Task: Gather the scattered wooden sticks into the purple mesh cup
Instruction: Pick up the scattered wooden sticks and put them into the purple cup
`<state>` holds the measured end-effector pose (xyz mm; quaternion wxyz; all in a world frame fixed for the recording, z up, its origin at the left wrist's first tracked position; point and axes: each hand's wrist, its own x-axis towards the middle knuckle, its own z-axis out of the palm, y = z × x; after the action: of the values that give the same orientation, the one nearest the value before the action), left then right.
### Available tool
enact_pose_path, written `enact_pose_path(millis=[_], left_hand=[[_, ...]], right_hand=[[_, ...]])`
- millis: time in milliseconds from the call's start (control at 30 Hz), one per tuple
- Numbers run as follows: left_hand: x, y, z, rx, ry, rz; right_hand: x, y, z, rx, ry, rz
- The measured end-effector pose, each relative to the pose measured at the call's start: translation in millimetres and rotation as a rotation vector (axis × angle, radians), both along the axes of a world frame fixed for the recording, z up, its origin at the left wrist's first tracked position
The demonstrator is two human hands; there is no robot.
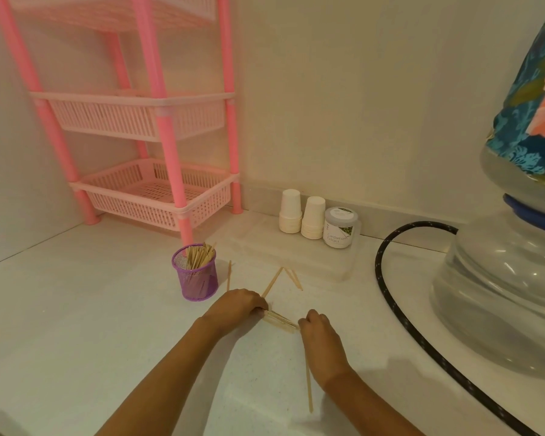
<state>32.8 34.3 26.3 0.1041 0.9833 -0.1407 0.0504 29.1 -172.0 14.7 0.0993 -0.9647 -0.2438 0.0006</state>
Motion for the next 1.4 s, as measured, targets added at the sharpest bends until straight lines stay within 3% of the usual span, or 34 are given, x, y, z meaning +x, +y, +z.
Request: enact_pose_path(millis=[367,433,567,667,767,933,1167,1400], left_hand=[[-11,14,31,0.006,-0.189,0.174],[-18,18,41,-0.223,-0.285,0.219],[-25,28,63,-0.962,-0.472,0.547],[-23,43,76,-1.467,-0.576,0.632],[-16,59,83,-1.677,-0.65,0.63],[0,75,79,-1.636,-0.734,0.691],[2,77,51,-1.269,-0.638,0.762],[1,75,47,-1.236,-0.597,0.723]], right_hand=[[10,-11,-6,0.095,-0.111,-0.033],[10,-11,-7,0.095,-0.087,-0.029],[13,-12,-8,0.127,-0.087,-0.031],[15,-14,-10,0.13,-0.066,-0.015],[16,-14,-10,0.117,-0.066,-0.012],[18,-14,-12,0.113,-0.066,-0.007],[19,-14,-12,0.095,-0.06,-0.006],[19,-14,-10,0.107,-0.053,-0.013]])
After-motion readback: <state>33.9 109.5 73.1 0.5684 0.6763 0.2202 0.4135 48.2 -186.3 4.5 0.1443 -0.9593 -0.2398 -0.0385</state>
